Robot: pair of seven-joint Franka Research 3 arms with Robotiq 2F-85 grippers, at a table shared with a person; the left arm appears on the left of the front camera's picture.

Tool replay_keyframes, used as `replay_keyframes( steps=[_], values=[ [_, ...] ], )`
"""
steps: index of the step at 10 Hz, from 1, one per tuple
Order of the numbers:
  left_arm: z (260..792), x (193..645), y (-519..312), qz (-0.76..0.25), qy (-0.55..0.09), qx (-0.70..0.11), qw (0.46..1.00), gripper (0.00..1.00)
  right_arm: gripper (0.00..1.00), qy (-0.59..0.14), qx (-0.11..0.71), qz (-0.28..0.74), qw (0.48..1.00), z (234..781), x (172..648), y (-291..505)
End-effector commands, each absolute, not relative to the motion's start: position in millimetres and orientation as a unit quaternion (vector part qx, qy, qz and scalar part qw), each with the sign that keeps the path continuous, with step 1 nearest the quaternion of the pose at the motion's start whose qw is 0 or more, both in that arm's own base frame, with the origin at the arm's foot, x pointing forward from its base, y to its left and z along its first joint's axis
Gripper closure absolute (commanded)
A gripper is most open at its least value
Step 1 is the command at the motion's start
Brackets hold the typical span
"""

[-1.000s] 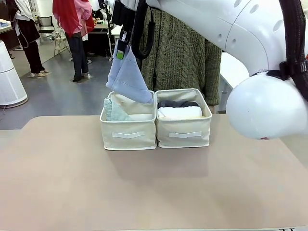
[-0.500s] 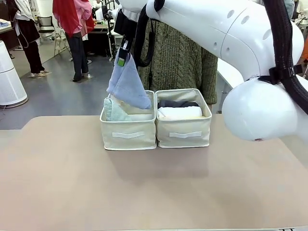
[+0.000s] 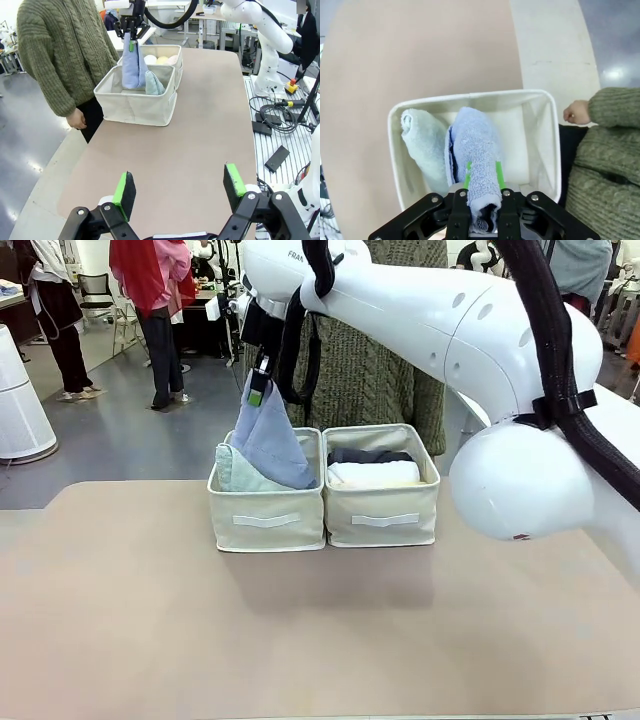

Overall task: Sort the towels based on their folding style.
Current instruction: Pick up another triangle-folded towel from the table and place it in the left Fabric basket.

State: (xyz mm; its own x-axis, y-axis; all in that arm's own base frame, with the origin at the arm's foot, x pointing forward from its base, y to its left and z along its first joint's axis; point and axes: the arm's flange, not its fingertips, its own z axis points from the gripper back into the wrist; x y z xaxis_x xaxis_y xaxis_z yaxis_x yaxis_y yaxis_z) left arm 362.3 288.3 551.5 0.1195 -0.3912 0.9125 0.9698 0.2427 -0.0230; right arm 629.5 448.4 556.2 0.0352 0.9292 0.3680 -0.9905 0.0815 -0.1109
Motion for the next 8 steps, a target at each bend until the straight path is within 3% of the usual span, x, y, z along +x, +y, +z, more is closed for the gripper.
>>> replay_keyframes(
  steps=[1,8],
  values=[
    [551.5,359.1,288.4,-0.513,-0.424,-0.341,0.664,0.08,0.84,-0.162,0.108,0.679,0.708,561.5,659.0,465.8],
    [551.5,359.1,288.4,-0.513,-0.424,-0.341,0.664,0.08,0.84,-0.113,0.118,0.697,0.698,515.7,682.8,486.6]
  ],
)
